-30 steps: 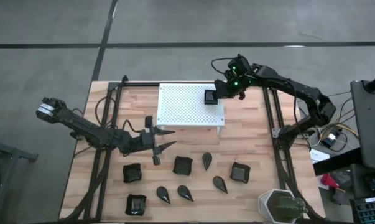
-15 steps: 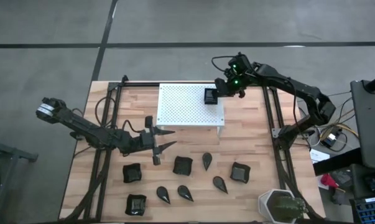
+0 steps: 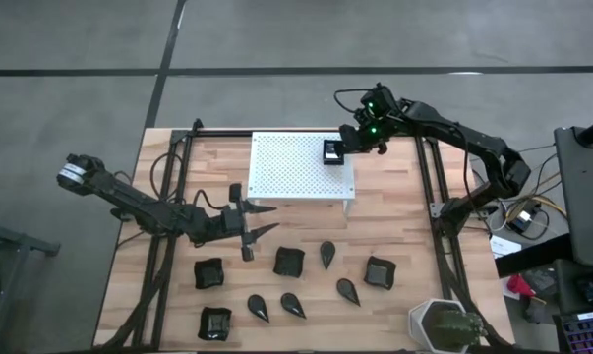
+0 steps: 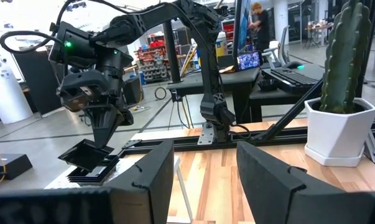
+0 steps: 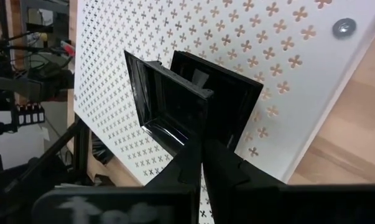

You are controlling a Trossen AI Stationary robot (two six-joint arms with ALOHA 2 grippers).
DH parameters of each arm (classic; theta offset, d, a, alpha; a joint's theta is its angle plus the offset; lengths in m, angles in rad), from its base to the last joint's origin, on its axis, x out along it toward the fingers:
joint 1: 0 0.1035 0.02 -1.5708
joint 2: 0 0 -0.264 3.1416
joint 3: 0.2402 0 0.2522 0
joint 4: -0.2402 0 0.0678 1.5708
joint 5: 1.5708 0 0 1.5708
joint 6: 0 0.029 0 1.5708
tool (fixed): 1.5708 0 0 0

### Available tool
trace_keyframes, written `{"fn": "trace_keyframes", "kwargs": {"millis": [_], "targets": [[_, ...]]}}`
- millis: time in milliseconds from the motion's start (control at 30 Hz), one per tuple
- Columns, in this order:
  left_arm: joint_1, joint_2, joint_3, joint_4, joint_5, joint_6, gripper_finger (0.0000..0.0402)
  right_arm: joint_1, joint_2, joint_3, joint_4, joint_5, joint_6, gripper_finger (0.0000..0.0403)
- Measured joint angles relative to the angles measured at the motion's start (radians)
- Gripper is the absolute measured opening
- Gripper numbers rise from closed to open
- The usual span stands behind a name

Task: Pick & Place Mini shaped plates
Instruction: Stack the square plate on top of the square plate on the shelf

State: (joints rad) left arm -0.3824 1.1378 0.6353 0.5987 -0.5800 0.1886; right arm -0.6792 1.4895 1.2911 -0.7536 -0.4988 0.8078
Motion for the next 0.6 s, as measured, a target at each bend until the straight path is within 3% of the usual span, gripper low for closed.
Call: {"fn": "trace_keyframes", "kwargs": {"millis": [333,600], "targets": [[0.001,0.000,0.000,0.000,0.000,0.000,0.0171,0.000,0.000,0.008,-0.013,-0.002,0.005,0.0079],[0.000,0.000,0.000,0.000,0.000,-0.001,0.0171,0.000,-0.028,0.033,-0.023,-0.007,-0.002,0.0103]]}}
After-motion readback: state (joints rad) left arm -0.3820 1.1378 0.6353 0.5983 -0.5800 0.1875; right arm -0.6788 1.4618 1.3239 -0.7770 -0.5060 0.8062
